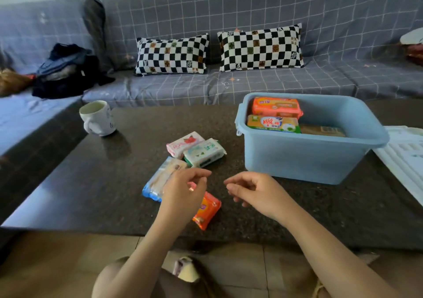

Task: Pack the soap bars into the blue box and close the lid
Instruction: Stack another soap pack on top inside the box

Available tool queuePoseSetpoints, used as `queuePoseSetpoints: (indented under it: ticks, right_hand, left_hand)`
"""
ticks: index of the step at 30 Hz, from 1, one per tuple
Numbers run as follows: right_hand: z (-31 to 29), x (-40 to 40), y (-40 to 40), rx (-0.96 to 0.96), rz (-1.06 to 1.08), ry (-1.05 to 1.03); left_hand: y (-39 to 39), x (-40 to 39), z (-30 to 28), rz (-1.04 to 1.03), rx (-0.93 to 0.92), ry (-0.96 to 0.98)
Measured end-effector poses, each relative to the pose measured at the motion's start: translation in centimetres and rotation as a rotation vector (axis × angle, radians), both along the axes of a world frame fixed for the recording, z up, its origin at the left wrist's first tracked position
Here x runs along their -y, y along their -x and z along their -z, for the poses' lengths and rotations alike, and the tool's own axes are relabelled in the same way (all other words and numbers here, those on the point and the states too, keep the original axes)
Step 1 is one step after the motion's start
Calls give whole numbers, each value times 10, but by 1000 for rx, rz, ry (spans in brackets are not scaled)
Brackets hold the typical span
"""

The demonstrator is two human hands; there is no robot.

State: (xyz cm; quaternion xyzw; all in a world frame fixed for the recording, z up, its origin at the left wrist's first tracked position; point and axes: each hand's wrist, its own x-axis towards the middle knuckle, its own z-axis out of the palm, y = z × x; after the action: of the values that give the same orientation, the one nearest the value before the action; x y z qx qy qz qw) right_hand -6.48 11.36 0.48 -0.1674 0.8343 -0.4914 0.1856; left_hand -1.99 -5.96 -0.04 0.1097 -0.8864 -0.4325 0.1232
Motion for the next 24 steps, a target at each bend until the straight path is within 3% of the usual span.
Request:
queuePoseSetpoints:
  ticks: [10, 19, 24]
  right_hand:
    - [41, 46, -12, 120, 133, -112]
    - [55, 67, -20, 241, 287, -22]
    - [57, 65, -18, 133, 421, -67]
  left_hand:
    - [-15, 34, 50, -253, 79, -27]
    - [-10, 32, 43, -194, 330, 49]
    - [-7, 34, 44, -263, 292, -138]
